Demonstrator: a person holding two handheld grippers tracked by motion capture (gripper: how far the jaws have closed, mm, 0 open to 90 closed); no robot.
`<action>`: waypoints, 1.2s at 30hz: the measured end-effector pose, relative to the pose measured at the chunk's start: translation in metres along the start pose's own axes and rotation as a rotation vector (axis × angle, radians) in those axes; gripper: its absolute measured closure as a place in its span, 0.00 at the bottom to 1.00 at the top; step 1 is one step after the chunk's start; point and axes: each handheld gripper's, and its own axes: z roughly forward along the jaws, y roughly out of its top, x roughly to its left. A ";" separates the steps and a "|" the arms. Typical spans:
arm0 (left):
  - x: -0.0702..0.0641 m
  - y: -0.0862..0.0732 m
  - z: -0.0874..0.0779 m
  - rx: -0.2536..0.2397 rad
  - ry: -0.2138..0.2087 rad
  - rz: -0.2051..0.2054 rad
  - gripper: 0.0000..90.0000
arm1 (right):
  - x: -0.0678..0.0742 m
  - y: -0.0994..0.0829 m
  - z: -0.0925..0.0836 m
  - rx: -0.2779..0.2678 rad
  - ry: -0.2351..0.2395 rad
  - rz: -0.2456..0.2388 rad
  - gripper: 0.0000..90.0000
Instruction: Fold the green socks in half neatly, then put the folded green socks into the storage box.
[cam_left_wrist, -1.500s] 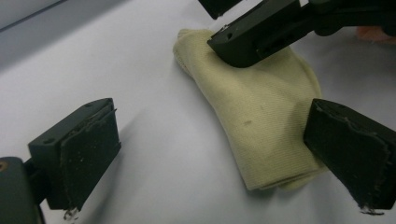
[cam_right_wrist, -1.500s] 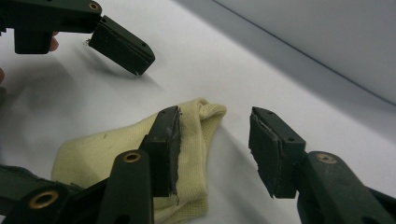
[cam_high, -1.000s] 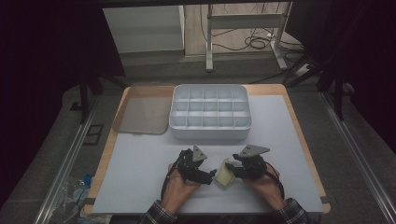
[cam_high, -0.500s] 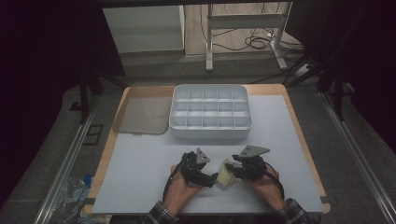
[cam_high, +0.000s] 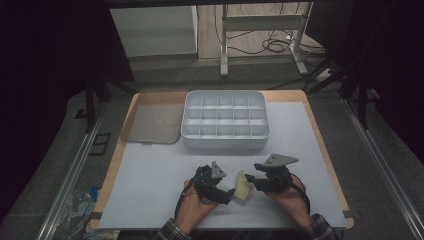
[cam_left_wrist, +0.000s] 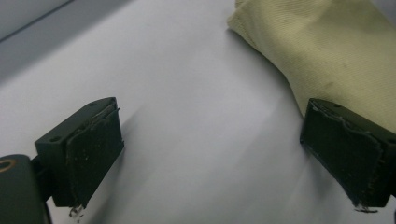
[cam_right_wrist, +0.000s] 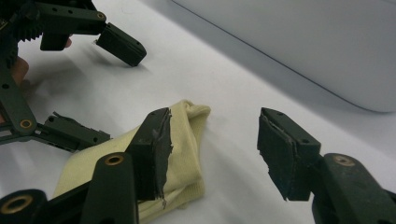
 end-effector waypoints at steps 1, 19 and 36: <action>-0.001 0.000 0.000 -0.002 -0.003 -0.002 0.06 | 0.000 0.000 -0.001 0.000 0.001 0.002 0.49; -0.014 0.001 0.000 0.002 -0.029 0.013 0.06 | -0.004 -0.011 -0.017 0.002 -0.004 0.043 0.47; -0.033 0.011 0.009 0.005 -0.047 0.045 0.05 | 0.000 -0.010 -0.022 -0.002 0.014 0.045 0.46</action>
